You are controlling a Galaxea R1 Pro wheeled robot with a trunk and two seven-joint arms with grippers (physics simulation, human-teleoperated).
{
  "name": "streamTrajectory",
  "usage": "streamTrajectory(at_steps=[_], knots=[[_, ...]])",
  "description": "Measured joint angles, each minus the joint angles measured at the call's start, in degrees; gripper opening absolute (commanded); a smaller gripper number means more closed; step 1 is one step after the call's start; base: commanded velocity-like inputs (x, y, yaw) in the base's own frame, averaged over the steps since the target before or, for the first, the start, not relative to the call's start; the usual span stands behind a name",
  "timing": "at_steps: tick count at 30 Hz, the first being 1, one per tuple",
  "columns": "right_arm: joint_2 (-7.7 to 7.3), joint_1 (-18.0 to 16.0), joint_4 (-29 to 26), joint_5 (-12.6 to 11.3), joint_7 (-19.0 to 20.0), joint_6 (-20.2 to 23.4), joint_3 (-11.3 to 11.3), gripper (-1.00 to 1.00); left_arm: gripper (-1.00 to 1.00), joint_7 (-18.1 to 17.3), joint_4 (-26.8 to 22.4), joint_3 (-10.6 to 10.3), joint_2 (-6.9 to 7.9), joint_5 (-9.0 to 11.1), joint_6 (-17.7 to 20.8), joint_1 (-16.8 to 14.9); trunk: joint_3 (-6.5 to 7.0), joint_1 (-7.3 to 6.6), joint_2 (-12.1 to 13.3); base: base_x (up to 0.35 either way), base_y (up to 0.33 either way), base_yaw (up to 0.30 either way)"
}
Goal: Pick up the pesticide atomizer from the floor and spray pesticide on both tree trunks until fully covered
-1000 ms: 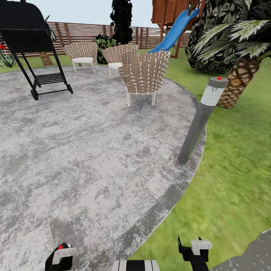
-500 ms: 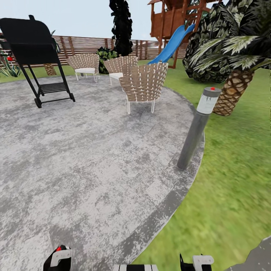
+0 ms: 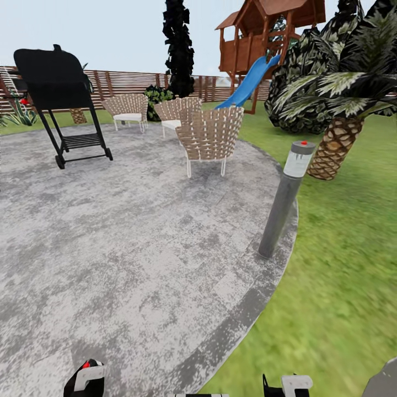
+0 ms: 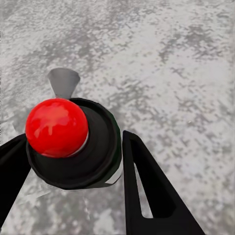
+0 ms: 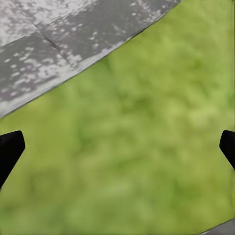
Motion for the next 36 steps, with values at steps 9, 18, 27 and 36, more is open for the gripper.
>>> streamTrajectory(at_steps=[9,18,27,36], knots=[[0.0,0.0,0.0,0.0,-0.1,0.0,0.0,1.0,-1.0,0.0,0.0,0.0,-0.03,0.0,0.0,0.0,1.62,-1.97,3.6,0.0,0.0,0.0],[0.0,0.0,0.1,0.0,-0.2,0.0,0.0,1.0,-1.0,0.0,0.0,0.0,-0.08,0.0,0.0,0.0,3.3,-3.95,7.2,0.0,0.0,-0.046],[-0.01,0.0,0.1,0.0,-0.2,0.0,0.0,1.0,-1.0,0.0,0.0,0.0,-0.08,0.0,0.0,0.0,5.34,-5.92,10.8,0.0,0.0,-0.216],[-0.01,0.0,0.1,0.0,-0.2,0.0,0.0,1.0,-1.0,0.0,0.0,0.0,-0.08,0.0,0.0,0.0,7.41,-7.9,14.4,0.0,0.0,-0.227]])
